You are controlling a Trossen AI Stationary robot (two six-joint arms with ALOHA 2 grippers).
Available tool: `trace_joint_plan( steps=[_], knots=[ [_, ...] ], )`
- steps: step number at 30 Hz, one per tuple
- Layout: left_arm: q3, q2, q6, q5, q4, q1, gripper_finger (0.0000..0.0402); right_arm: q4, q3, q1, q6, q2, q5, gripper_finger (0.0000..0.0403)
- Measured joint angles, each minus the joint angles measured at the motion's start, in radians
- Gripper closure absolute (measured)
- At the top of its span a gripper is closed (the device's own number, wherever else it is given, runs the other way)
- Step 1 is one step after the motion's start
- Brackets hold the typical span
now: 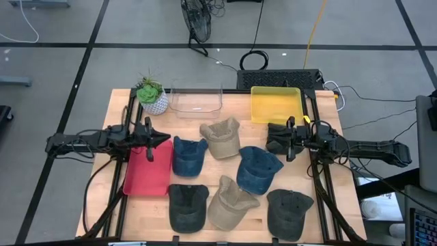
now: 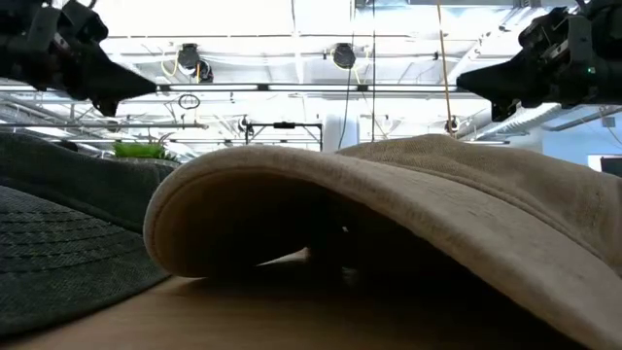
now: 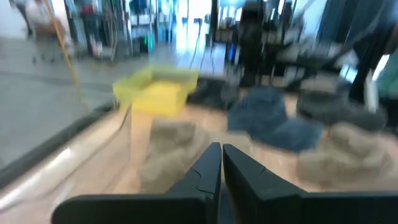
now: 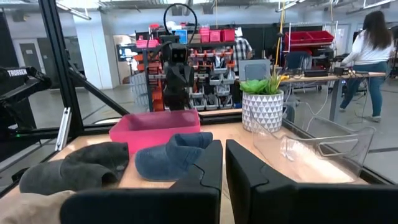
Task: Pick & Place hat
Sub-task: Put the left blue cap into the yellow bin
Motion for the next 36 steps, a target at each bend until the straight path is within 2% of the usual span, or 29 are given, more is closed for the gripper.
trace_joint_plan(
  steps=[9,12,15,22,27,31,36],
  knots=[
    [0.216,0.238,0.051,-0.008,-0.057,0.0,0.0375,0.002,0.0,0.0,0.003,0.001,0.001,0.0403],
    [0.273,0.333,0.064,-0.005,-0.128,0.0,0.0367,-0.008,0.0,0.0,0.003,0.001,0.001,0.0403],
    [0.313,0.435,0.055,0.024,-0.179,0.0,0.0334,-0.022,0.0,0.0,0.003,0.001,0.001,0.0403],
    [0.35,0.671,0.033,0.201,-0.183,0.0,0.023,-0.034,0.0,0.0,0.003,0.001,0.0,0.0403],
    [0.372,0.82,0.038,0.249,-0.184,0.0,0.0192,-0.035,0.0,0.0,0.003,0.001,0.0,0.0403],
    [0.382,0.905,0.05,0.302,-0.184,0.0,0.0192,-0.04,0.0,0.0,0.003,0.001,0.0,0.0403],
    [0.382,0.978,0.064,0.249,-0.202,0.0,0.0233,-0.042,0.0,0.0,0.003,0.001,0.0,0.0403]
  ],
)
